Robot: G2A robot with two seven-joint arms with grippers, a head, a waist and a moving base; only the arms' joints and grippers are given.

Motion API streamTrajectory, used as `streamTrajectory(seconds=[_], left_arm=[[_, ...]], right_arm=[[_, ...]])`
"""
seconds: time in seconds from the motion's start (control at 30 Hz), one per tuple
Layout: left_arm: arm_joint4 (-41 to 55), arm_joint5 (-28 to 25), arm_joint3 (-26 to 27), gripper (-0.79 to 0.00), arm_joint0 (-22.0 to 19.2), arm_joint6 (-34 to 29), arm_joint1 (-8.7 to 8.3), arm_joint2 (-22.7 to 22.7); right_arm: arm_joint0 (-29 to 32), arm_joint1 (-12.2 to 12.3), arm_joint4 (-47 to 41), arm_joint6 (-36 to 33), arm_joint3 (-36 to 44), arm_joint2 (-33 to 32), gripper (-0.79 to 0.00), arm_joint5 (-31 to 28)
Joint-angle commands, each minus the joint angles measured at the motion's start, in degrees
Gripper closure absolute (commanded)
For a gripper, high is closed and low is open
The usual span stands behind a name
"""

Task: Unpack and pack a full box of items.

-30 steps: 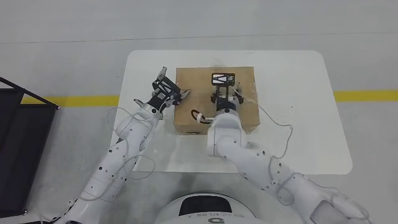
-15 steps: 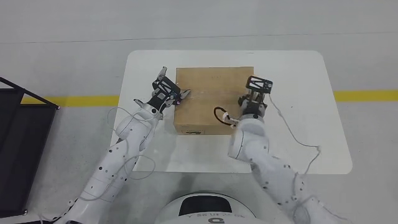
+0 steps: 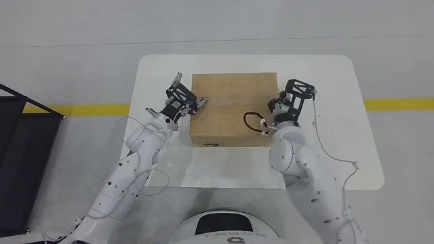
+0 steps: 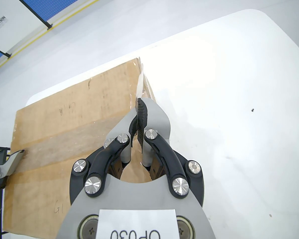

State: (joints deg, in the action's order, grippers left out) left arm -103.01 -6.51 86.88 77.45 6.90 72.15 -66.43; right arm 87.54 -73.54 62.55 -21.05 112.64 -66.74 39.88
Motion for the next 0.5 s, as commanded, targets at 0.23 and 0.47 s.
streamTrajectory(seconds=[0.23,0.47], left_arm=[[0.0,0.0,0.0,-0.785,0.0,0.0,0.00,0.0],[0.0,0.0,0.0,-0.785,0.0,0.0,0.00,0.0]], right_arm=[[-0.1,-0.5,-2.9,3.2,-3.5,-1.8,0.000,-2.2],[3.3,-0.8,-4.5,6.2,-2.0,-3.5,0.000,-2.6]])
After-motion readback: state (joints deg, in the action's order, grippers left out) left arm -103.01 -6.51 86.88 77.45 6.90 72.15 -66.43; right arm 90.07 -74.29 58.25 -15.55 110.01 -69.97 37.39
